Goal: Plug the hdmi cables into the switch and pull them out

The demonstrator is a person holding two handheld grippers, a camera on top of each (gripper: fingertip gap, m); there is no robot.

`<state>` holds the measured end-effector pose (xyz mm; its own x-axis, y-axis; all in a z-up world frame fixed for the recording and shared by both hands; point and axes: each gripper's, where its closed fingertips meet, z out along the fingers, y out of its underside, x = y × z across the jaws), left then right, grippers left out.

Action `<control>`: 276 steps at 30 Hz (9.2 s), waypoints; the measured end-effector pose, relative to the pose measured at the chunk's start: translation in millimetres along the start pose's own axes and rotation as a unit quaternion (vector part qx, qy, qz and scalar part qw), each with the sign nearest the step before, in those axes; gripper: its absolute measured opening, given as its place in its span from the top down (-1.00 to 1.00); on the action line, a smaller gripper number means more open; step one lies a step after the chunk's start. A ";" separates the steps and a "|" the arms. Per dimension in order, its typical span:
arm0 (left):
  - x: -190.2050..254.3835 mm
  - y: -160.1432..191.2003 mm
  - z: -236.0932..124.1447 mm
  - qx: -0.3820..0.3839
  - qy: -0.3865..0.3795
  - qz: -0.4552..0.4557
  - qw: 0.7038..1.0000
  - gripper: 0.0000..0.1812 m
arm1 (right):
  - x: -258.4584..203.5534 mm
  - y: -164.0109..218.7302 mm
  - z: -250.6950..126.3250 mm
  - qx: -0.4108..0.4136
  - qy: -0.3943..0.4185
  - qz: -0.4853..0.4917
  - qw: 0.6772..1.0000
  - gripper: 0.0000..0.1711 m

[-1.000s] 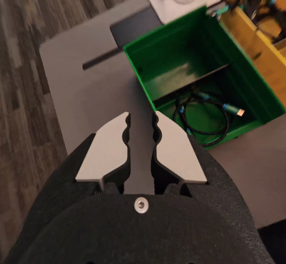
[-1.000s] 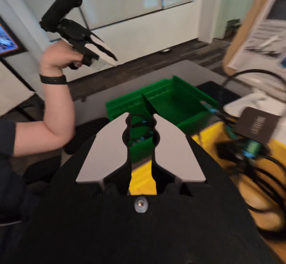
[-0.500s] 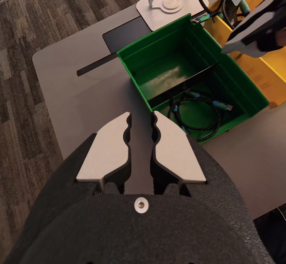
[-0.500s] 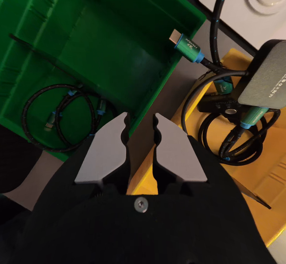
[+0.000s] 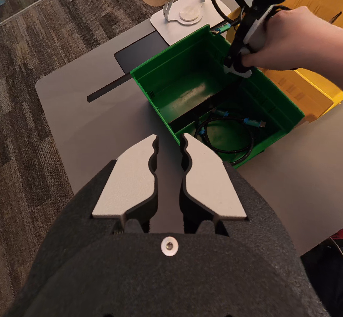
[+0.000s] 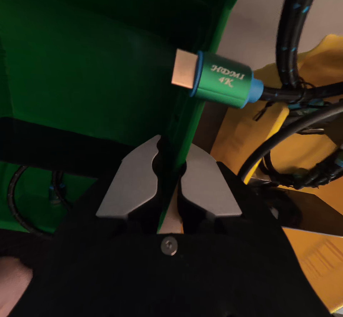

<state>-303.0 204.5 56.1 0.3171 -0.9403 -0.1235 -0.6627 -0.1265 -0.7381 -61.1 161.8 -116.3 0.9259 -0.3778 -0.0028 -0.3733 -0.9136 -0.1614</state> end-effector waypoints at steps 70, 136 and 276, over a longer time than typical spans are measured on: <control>250.3 -20.8 205.3 -0.225 0.251 -0.010 0.941 0.23 | 484.6 220.0 -43.1 -0.064 -0.152 0.281 0.945 0.88; -37.7 161.6 92.9 -0.352 -0.029 -0.316 0.881 0.94 | 444.6 212.2 -31.0 0.079 -0.286 0.214 0.931 0.61; 278.3 -105.0 110.2 0.222 0.019 0.533 0.816 0.54 | 41.0 136.5 -174.1 -0.022 -0.762 -0.054 0.645 0.85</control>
<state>-70.5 -9.1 26.1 -0.3054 -0.4506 -0.8388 -0.2340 0.8894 -0.3926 -84.3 -4.6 33.4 -0.0844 0.2444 -0.9660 -0.2715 -0.9384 -0.2137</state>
